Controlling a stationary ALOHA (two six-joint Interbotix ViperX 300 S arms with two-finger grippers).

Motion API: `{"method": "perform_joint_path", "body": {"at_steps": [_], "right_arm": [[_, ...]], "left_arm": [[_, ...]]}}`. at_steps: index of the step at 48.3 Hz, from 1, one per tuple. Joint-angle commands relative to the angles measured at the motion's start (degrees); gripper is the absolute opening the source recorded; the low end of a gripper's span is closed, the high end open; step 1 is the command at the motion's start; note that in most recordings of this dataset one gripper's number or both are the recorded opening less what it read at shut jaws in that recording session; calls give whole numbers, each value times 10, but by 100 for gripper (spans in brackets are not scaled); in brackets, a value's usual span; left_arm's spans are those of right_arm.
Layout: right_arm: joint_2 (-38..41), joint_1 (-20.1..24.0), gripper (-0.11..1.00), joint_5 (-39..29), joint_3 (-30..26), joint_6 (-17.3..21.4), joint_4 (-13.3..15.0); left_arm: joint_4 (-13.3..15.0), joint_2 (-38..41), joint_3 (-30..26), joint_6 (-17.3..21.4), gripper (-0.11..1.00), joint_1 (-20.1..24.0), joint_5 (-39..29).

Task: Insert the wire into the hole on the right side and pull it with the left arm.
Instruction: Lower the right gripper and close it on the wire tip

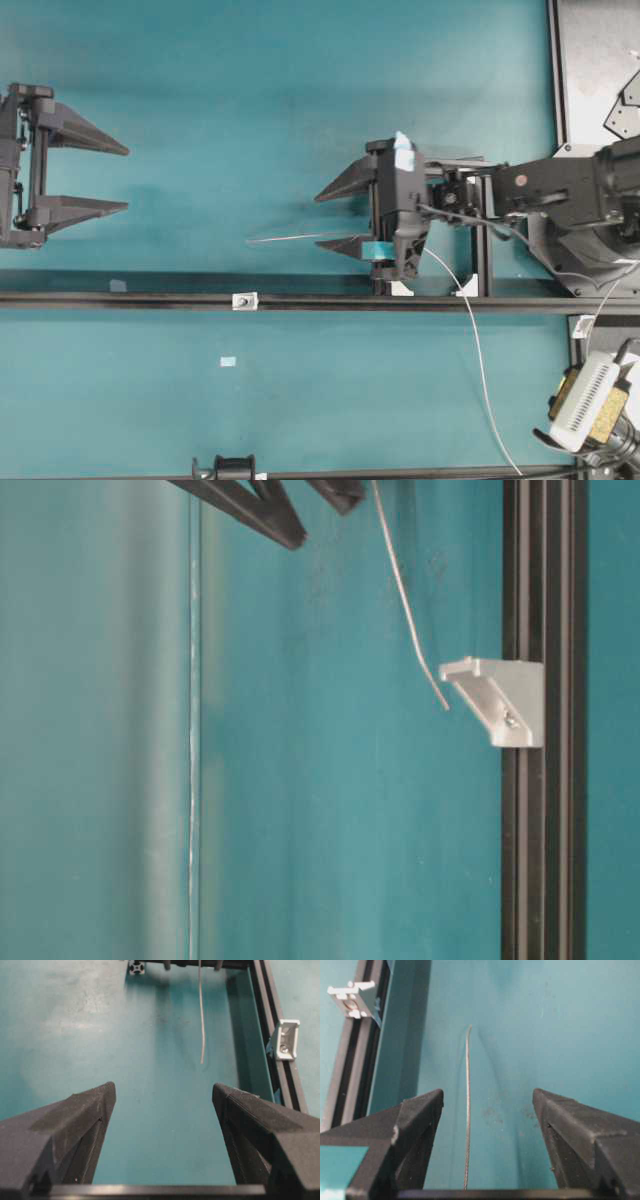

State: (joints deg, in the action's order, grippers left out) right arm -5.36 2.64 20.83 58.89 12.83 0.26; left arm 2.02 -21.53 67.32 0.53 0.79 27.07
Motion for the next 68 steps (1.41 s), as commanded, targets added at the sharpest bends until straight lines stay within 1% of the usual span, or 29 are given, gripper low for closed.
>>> {"method": "perform_joint_path", "body": {"at_steps": [1, 21, 37, 44, 55, 58, 61, 66, 68], "right_arm": [[11, 2, 81, -2, -19, 1, 0], [69, 0, 81, 1, -62, -1, 1], [95, -4, 81, 10, -77, -1, 1], [100, -6, 76, 17, -81, -1, 0], [102, -7, 60, 15, -82, -1, 0], [104, -7, 54, 14, -82, -1, 0], [106, -7, 42, 12, -82, -1, 1], [113, -7, 17, 9, -83, -1, 0], [114, -7, 9, 9, -83, -1, 1]], "left_arm": [[0, -4, -8, 1, 92, 0, 4], [-1, -4, -6, 1, 92, 1, 4], [0, -4, -1, 1, 92, 1, 4], [0, -4, 2, 1, 92, 1, 3], [0, -4, 3, 1, 92, 1, 4], [-1, -4, 3, 1, 92, 1, 3], [-1, -4, 3, 1, 92, 1, 3], [-1, -4, 3, 1, 92, 1, 2], [0, -4, 3, 1, 92, 1, 2]]}}
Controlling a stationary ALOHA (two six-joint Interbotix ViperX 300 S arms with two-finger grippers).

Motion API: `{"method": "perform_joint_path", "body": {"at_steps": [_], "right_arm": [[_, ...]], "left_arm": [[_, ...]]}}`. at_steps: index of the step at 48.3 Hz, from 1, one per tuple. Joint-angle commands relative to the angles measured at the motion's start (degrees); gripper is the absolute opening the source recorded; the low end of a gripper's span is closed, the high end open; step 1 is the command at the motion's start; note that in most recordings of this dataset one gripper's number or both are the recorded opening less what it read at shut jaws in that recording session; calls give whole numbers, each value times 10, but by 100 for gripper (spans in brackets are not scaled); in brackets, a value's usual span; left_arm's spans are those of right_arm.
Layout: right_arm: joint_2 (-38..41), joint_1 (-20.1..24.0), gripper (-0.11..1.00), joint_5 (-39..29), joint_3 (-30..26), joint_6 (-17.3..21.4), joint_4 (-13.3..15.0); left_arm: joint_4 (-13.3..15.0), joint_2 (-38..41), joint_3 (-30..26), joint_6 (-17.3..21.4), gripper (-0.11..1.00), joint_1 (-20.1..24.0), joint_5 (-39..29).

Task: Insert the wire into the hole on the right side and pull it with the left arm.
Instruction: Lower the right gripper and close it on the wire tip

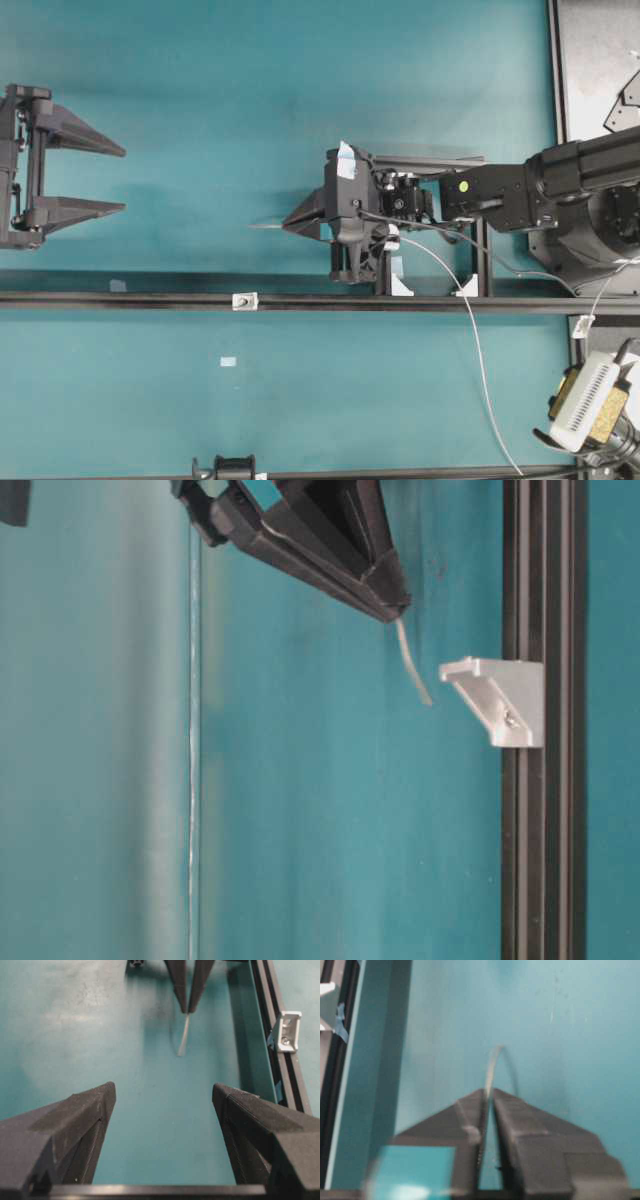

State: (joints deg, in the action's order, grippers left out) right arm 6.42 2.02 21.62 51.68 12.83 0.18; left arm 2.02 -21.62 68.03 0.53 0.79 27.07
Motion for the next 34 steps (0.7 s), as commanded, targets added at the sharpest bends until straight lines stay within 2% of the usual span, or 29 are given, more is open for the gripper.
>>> {"method": "perform_joint_path", "body": {"at_steps": [1, 4, 21, 34], "right_arm": [[-4, -1, 6, 1, -11, -1, 1], [-4, -1, 2, 1, -11, -2, 1], [-6, -3, 2, 4, -11, -3, 1], [-46, -4, 2, -2, -7, -4, 2]], "left_arm": [[0, -3, -4, 1, 92, 2, 2], [0, -3, -4, 1, 92, 2, 2], [0, -4, -5, 1, 92, 3, 2], [0, -4, -4, 0, 92, 3, 2]]}}
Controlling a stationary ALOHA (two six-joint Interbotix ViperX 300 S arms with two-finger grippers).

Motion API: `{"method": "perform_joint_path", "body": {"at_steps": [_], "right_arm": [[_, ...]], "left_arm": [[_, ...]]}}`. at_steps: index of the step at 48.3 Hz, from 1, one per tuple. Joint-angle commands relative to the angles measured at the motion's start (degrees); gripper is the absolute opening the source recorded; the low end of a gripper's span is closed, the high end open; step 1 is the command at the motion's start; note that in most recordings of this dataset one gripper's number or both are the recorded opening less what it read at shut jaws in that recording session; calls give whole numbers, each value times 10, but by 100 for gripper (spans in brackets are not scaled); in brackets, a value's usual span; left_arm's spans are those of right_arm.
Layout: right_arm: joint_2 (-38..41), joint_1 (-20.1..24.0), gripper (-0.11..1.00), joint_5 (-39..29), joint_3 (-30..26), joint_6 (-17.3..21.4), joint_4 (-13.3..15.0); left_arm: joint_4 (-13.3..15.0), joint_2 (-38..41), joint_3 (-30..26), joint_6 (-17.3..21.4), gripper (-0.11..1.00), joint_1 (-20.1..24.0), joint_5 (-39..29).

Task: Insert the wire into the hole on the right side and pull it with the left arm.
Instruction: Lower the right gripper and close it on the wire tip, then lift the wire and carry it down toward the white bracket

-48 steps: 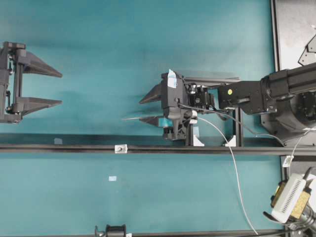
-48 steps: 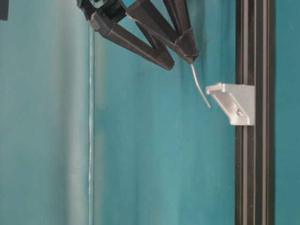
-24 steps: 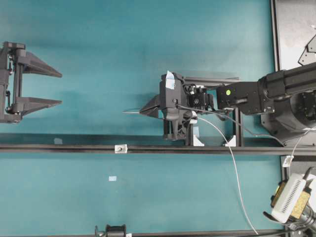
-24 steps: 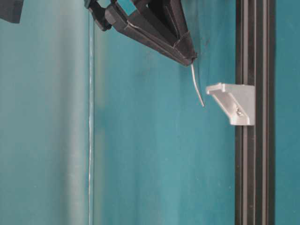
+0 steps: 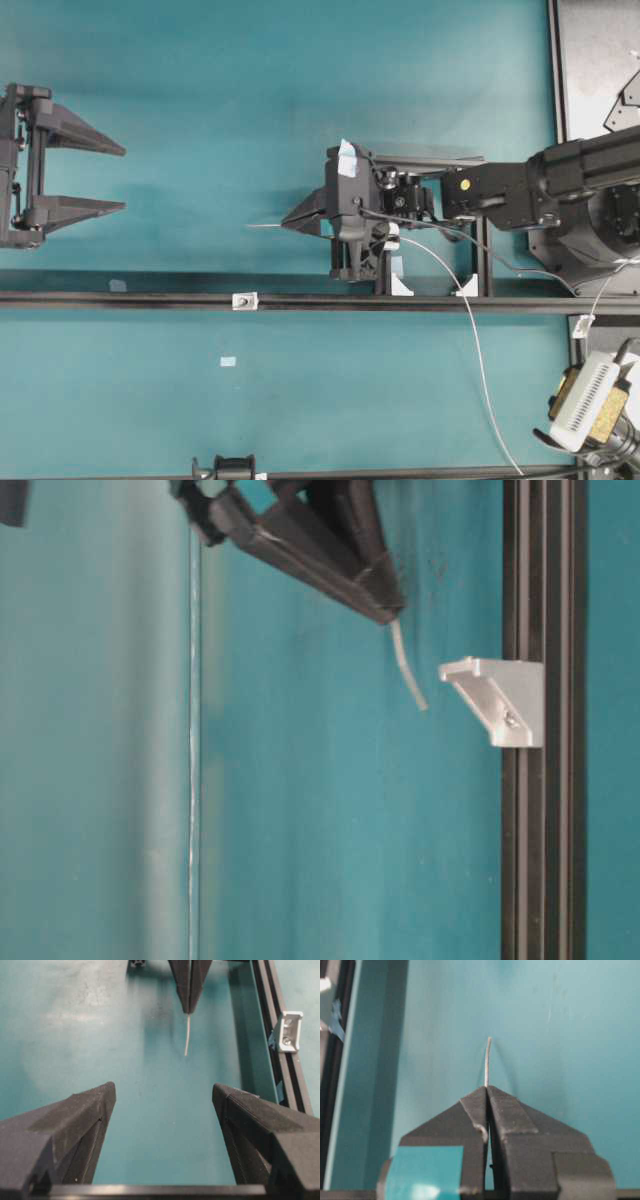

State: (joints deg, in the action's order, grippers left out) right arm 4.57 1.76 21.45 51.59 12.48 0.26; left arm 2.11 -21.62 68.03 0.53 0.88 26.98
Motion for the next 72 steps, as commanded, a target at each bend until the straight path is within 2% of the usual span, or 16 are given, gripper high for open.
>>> {"method": "perform_joint_path", "body": {"at_steps": [1, 18, 33, 42, 50, 58, 72], "right_arm": [[-30, -3, 2, -1, -6, -1, 0], [-81, -11, 2, -79, -9, -4, 1], [-147, -14, 2, -128, -10, -4, 29], [-176, -14, 2, -140, -4, -4, 33], [-177, -12, 2, -127, 9, 0, 32], [-178, 0, 2, -71, 35, 1, 25], [-178, 46, 2, 39, 91, -1, -32]], "left_arm": [[-1, -4, -4, 0, 92, 2, 3], [-1, -5, -6, 0, 92, 2, 3], [-2, -7, -11, -1, 92, 2, 3], [-1, -8, -16, -2, 92, 2, 3], [-1, -5, -18, -4, 92, 2, 4], [2, 18, -21, -8, 92, -11, 17], [8, 105, -24, -9, 91, -33, 132]]}}
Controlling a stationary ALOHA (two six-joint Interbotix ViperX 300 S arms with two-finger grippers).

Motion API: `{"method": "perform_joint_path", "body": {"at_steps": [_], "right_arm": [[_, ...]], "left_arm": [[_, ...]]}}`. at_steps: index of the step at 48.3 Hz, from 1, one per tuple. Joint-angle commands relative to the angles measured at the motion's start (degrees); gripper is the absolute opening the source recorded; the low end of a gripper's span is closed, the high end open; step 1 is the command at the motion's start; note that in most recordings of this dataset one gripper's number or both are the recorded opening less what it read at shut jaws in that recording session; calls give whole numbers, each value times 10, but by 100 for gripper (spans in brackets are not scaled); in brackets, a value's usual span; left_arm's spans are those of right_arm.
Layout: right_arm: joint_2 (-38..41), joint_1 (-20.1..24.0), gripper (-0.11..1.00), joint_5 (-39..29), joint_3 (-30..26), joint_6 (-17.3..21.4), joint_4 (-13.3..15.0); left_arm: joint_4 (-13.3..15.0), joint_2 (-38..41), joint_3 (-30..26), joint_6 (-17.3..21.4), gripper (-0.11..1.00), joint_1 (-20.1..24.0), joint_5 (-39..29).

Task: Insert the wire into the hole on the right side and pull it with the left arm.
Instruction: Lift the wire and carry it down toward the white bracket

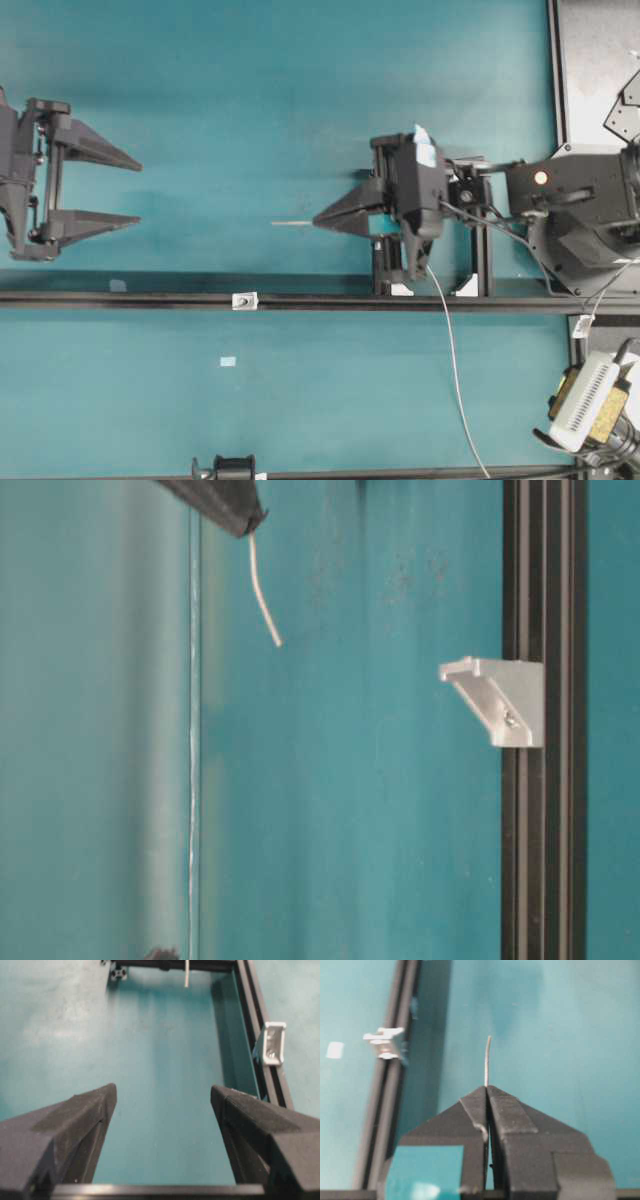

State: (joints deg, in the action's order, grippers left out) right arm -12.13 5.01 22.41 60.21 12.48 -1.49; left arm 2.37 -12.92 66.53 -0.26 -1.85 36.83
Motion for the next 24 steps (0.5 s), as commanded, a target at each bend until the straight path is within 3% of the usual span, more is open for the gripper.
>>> {"method": "perform_joint_path", "body": {"at_steps": [1, 10, 15, 19, 24], "right_arm": [[-10, 17, 2, 38, 8, -1, -19], [-8, 60, 2, 105, 33, -14, -74], [2, 91, 2, 144, 40, -40, -114], [18, 122, 2, 173, 38, -76, -166], [46, 164, 2, 209, 33, -134, -254]], "left_arm": [[6, 25, -10, -1, 91, -8, 42], [7, 86, -23, -7, 91, -33, 122], [7, 113, -33, -20, 91, -48, 156], [7, 131, -38, -22, 91, -60, 175], [9, 153, -47, -22, 91, -73, 200]]}}
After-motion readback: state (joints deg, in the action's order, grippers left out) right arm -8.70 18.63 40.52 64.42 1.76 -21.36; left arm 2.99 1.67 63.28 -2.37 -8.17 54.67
